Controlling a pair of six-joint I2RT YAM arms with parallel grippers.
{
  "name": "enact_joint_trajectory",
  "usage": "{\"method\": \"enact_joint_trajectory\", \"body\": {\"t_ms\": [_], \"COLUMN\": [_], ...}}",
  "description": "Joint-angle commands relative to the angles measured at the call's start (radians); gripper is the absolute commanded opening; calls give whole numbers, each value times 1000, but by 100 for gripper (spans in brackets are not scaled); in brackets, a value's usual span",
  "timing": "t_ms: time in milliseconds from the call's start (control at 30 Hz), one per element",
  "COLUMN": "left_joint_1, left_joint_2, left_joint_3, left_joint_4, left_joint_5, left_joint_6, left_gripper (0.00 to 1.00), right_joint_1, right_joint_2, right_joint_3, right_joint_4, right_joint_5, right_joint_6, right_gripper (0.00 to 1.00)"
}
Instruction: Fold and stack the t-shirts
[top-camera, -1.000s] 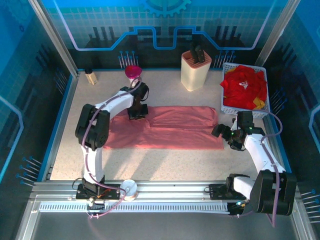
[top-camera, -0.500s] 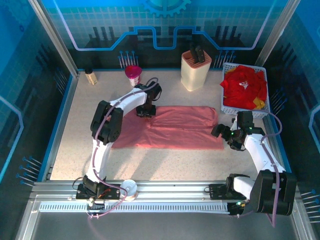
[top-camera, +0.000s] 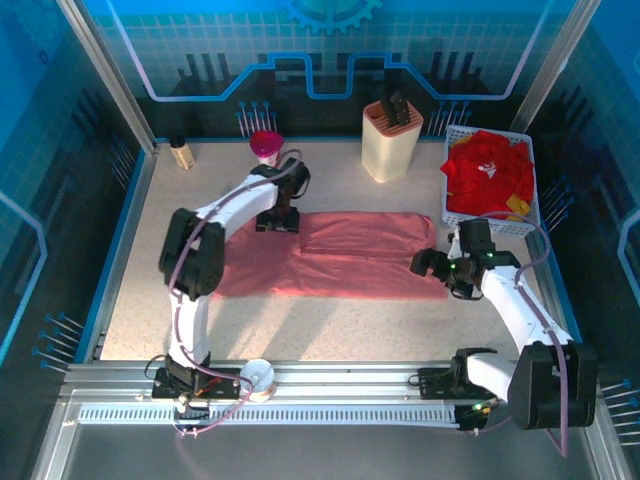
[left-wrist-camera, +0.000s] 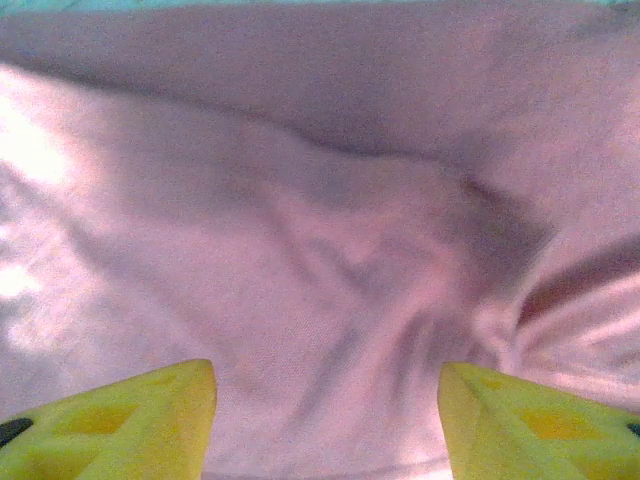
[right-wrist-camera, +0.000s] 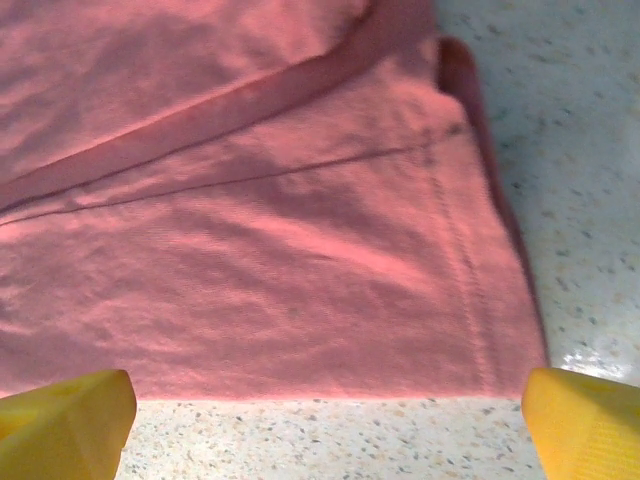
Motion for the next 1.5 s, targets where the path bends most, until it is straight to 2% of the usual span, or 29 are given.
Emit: {"method": "enact_joint_trajectory", "body": {"t_ms": [0, 267, 333, 433, 667, 867, 967, 1100, 1267, 1467], "left_joint_1": [60, 186, 203, 213, 213, 203, 202, 190, 120, 54], "left_joint_2": [-128, -272, -281, -257, -107, 44, 119, 202, 271, 353], "left_joint_3": [-138, -481, -519, -518, -367, -217, -137, -23, 126, 300], "left_joint_4": [55, 227, 240, 217, 117, 39, -4, -65, -129, -159], "left_joint_5": [110, 280, 286, 220, 135, 139, 169, 188, 208, 307], "left_joint_6": [-54, -113, -113, -95, -40, 13, 45, 63, 73, 45], "left_gripper": [61, 53, 52, 52, 48, 46, 44, 40, 40, 40], "right_joint_1": [68, 172, 187, 205, 238, 269, 291, 325, 373, 480], "right_joint_2": [64, 426, 517, 614, 752, 857, 877, 865, 800, 671], "right_joint_3": [87, 339, 401, 481, 606, 647, 657, 642, 566, 436], "right_joint_4": [45, 93, 92, 93, 49, -34, -86, -123, -133, -90], "right_joint_5": [58, 95, 97, 105, 160, 197, 172, 152, 105, 30], "right_joint_6": [-1, -68, -77, -76, -61, -33, -17, -6, 23, 113], "right_gripper": [100, 99, 98, 97, 96, 95, 95, 95, 95, 94]}}
